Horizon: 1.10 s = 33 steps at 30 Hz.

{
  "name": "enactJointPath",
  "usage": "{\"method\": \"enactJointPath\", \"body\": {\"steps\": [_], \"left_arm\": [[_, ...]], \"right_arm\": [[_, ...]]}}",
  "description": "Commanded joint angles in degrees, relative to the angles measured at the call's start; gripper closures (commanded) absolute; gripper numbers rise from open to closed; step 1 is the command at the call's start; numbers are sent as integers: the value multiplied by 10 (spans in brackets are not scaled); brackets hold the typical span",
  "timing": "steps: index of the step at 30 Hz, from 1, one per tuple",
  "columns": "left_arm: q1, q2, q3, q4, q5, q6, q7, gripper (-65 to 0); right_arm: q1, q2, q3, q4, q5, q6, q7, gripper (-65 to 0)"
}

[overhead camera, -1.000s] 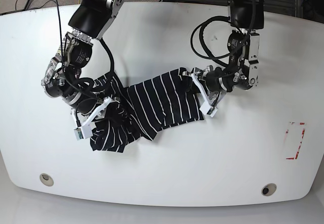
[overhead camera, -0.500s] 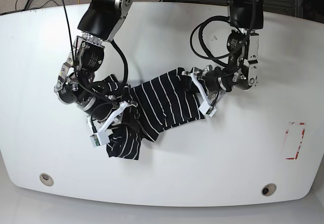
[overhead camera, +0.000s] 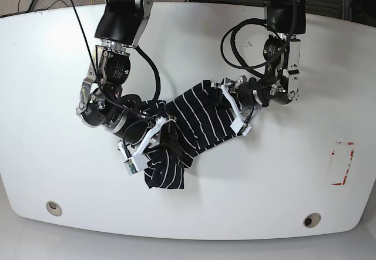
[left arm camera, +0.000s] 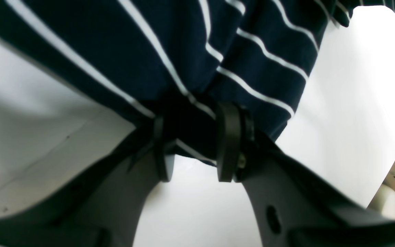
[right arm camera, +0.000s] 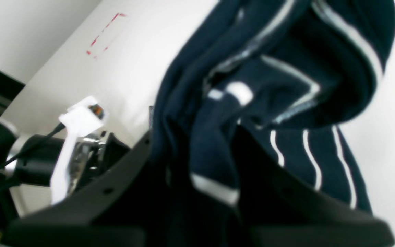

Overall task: Layout the t-shirt on the table in an organized manner, then fold the t-shirt properly
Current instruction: 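Fold the right gripper's end over toward the left gripper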

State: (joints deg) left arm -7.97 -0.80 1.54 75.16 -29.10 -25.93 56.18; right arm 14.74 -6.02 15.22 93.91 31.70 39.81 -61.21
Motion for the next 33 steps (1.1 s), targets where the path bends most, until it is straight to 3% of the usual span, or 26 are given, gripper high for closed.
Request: {"method": "enactJointPath", "body": {"steps": [1, 6, 9, 14, 18, 22, 33], "left_arm": [[-9, -1, 1, 5, 8, 0, 11, -176], [-9, -1, 1, 6, 7, 0, 11, -176], [-9, -1, 1, 6, 7, 0, 11, -176], [-10, -1, 1, 7, 7, 0, 12, -176], [-10, -1, 1, 7, 7, 0, 12, -176], [-10, -1, 1, 8, 6, -1, 12, -176], [-14, 1, 1, 8, 5, -3, 11, -178]], "right_arm": [[13, 0, -21, 8, 18, 2, 31, -57], [4, 5, -57, -13, 17, 2, 58, -59], [2, 16, -82, -34, 18, 2, 75, -95], [2, 21, -118, -62, 18, 2, 98, -233], [2, 34, -127, -64, 17, 2, 110, -380], [2, 37, -127, -64, 17, 2, 116, -469], [6, 71, -185, -61, 18, 2, 116, -422]]}}
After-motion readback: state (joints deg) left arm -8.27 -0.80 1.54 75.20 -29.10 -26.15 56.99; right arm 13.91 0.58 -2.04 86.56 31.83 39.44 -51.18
